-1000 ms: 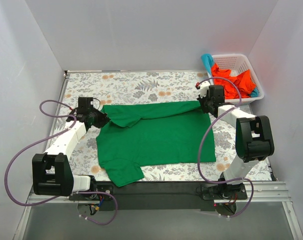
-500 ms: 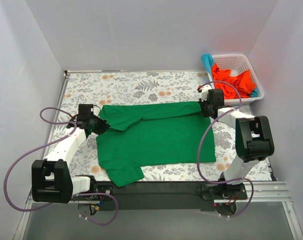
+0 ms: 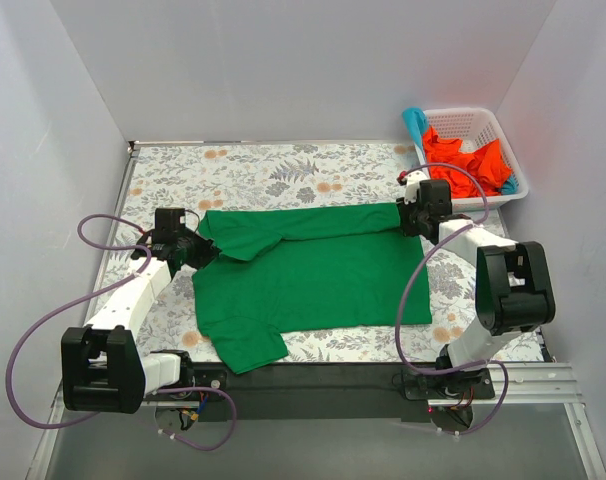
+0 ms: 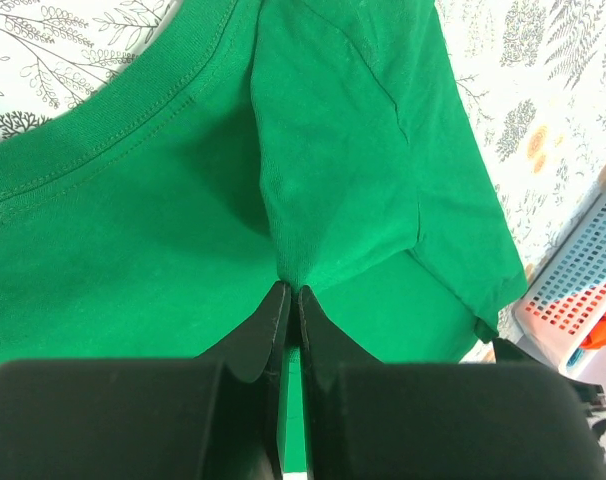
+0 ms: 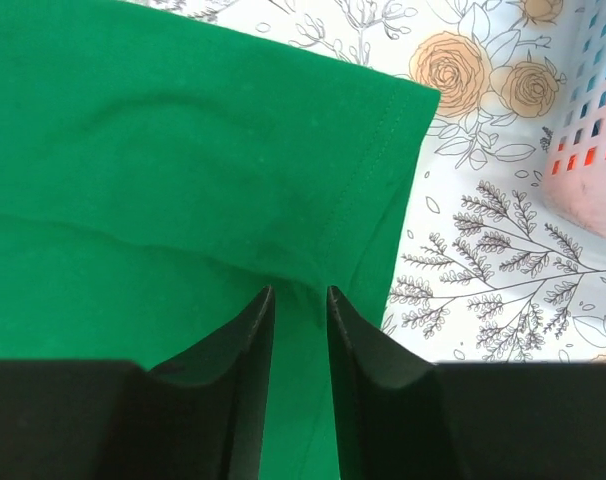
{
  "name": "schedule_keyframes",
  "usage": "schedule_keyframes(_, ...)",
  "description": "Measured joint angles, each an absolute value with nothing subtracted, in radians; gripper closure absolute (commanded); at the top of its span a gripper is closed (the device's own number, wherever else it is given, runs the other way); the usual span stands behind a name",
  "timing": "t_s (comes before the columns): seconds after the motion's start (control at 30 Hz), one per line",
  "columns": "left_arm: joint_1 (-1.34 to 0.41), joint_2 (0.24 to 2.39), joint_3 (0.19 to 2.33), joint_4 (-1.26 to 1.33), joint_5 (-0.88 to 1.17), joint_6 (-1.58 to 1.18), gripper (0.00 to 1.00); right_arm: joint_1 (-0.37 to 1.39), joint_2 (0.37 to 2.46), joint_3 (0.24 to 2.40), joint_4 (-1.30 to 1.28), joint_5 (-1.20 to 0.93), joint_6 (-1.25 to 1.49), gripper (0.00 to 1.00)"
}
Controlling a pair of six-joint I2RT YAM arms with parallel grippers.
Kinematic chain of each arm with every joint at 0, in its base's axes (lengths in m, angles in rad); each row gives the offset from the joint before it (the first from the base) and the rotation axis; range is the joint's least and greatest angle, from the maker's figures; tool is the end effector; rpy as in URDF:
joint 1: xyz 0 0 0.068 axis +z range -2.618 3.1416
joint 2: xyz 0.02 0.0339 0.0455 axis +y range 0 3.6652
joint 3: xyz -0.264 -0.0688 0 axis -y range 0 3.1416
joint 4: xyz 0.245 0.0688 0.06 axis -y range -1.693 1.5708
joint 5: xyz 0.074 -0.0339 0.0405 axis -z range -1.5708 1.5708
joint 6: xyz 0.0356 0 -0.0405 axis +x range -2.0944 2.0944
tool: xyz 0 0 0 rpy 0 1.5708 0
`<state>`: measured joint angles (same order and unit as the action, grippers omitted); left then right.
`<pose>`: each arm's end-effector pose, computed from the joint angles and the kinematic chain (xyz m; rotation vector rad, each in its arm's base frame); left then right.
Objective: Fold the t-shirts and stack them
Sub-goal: Fold the tshirt
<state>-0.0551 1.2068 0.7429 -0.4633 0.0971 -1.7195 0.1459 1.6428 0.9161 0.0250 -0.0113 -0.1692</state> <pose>0.2371 -0.0165 0.2167 -1.9681 1.8511 -0.7812 0.3419 0.0507 0.1881 -0.3624 2.2434 0.0006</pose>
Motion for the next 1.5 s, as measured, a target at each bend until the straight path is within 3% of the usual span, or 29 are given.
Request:
schedule_keyframes(0.1, -0.055, 1.207, 0.743, -0.463, 0.103, -1.714, 1.00, 0.146, 1.594, 0.889, 0.019, -0.033, -0.147, 0.56)
schedule_keyframes(0.3, -0.055, 1.207, 0.743, -0.465, 0.120, -1.691, 1.00, 0.135, 1.501, 0.856, 0.001, -0.058, -0.021, 0.52)
schedule_keyframes(0.6, -0.055, 1.207, 0.746, -0.467, 0.129, -1.652, 1.00, 0.030, 1.481, 0.854, 0.003, -0.104, 0.403, 0.36)
schedule_keyframes(1.0, -0.055, 1.207, 0.749, -0.467, 0.132, -1.637, 1.00, 0.028, 1.580, 0.849, 0.049, -0.096, 0.902, 0.38)
schedule_keyframes(1.27, -0.055, 1.207, 0.749, -0.467, 0.132, -1.631, 1.00, 0.028, 1.651, 0.825, 0.094, -0.088, 1.019, 0.40)
schedule_keyframes(1.5, -0.055, 1.207, 0.749, -0.467, 0.131, -1.626, 1.00, 0.028, 1.682, 0.804, 0.113, -0.070, 1.045, 0.51)
